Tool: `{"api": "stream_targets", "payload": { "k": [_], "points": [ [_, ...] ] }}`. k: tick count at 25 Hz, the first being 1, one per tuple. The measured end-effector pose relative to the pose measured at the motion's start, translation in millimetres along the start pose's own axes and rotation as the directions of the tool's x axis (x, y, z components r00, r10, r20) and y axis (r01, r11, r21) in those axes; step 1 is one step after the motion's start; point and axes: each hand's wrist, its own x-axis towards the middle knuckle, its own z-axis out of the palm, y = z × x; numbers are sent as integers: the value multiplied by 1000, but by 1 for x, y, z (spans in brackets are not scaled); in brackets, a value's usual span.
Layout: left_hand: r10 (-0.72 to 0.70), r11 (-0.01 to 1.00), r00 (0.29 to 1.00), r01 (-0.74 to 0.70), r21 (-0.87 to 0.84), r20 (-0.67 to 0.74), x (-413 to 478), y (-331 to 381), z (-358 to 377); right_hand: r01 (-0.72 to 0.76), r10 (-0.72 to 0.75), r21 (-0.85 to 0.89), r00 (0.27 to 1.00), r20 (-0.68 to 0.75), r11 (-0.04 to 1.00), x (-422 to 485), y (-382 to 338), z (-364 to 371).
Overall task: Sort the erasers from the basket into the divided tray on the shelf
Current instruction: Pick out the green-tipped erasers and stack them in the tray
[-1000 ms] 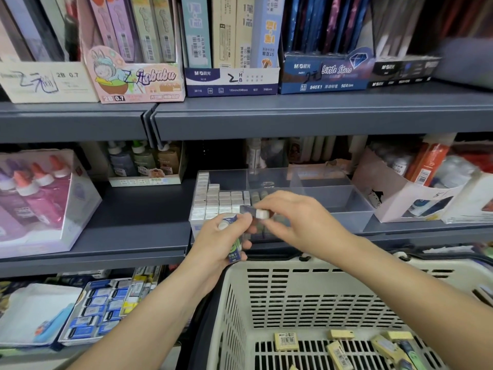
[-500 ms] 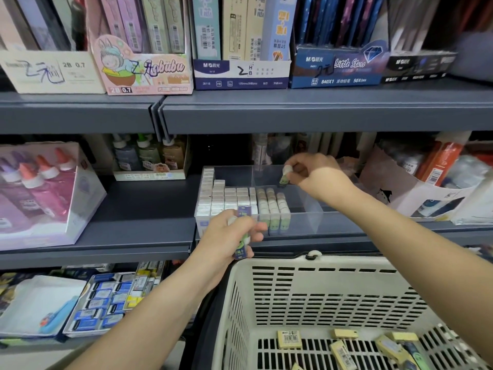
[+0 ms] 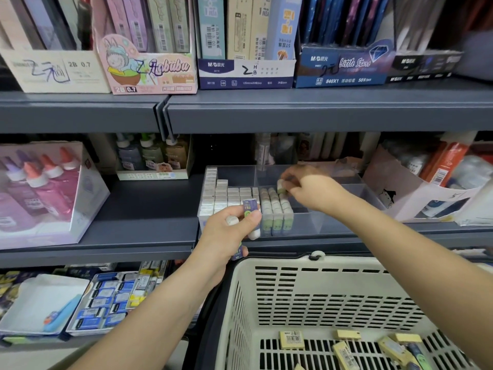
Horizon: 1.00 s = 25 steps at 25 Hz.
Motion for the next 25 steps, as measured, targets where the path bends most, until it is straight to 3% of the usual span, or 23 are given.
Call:
{"api": "stream_targets", "payload": {
  "k": [6,8,10,12,15,19,22,25],
  "points": [
    [-5,1000,1000,4,-7,-22,1,1,0,-19,29,-76,991,133,997,4,9,15],
    [-11,1000,999,10,-7,-53,1,1,1,16,-2,-140,995,100,990,1,7,9],
    [-9,1000,998,8,-26,-60,1,1,1,70,-77,-201,997,-28,977,-9,1,5],
    [0,1000,999,-1,-28,-44,-1,2,1,164,-179,-117,975,-132,980,-28,-9,4],
    [-26,997,998,21,-73,-60,-2,3,3,287,-276,125,956,-101,950,-60,-24,6],
    [-74,986,997,78,-151,33,-5,6,6,316,-313,108,949,-49,943,-83,-26,13],
    [-76,993,995,81,-85,61,-11,7,11,335,-297,171,931,-211,927,-86,-17,9],
    [-134,983,991,132,-126,-11,-13,12,16,246,-138,294,928,-346,924,-73,-3,-13]
  ]
}}
